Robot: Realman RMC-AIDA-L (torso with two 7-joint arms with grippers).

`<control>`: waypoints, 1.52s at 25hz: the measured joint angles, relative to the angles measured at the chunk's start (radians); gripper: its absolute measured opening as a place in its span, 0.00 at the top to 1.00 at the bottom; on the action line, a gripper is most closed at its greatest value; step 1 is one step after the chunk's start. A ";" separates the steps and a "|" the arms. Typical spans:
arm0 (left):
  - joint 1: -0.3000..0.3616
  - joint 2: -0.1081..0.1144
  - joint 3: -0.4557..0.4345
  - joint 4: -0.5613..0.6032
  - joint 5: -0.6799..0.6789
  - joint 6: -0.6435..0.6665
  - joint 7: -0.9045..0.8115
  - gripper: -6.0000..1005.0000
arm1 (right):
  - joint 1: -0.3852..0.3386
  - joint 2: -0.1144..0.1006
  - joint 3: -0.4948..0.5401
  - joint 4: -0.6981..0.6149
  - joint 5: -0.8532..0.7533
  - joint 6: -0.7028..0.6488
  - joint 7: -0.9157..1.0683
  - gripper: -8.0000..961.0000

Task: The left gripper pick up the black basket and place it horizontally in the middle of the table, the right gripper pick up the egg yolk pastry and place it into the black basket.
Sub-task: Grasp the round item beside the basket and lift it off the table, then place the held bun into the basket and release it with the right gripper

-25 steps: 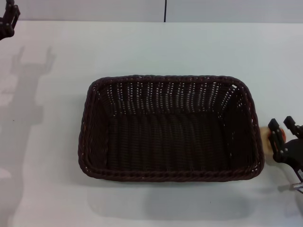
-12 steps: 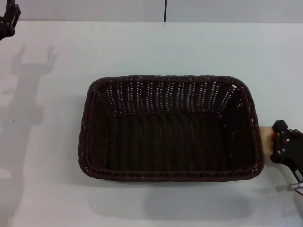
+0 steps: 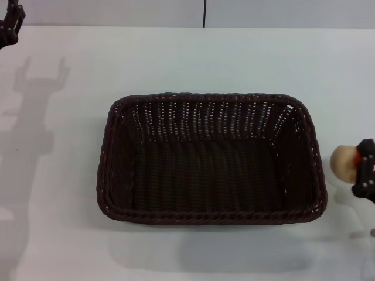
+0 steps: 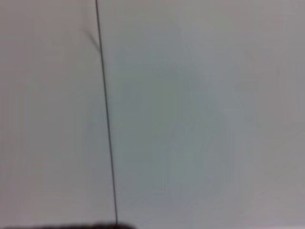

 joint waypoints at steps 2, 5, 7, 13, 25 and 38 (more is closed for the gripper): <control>-0.002 0.000 0.000 0.000 0.000 -0.001 0.000 0.19 | -0.020 0.000 0.002 0.000 0.002 -0.085 -0.005 0.99; -0.003 0.000 0.000 0.000 -0.001 -0.002 0.000 0.19 | -0.035 0.001 0.003 0.018 0.003 -0.188 -0.048 0.99; -0.003 0.000 0.000 0.000 -0.001 -0.002 0.000 0.19 | -0.040 0.000 0.004 0.037 0.004 -0.256 -0.085 0.99; -0.002 0.000 0.000 0.000 -0.002 -0.001 0.000 0.19 | -0.027 -0.002 -0.007 0.042 -0.003 -0.373 -0.099 0.99; 0.013 0.000 -0.006 0.003 -0.003 0.004 -0.024 0.19 | 0.142 0.000 -0.011 0.049 -0.115 -0.380 -0.098 0.99; 0.012 0.001 -0.008 0.008 -0.003 -0.001 -0.025 0.19 | 0.287 0.001 0.003 0.095 -0.316 -0.138 -0.091 0.98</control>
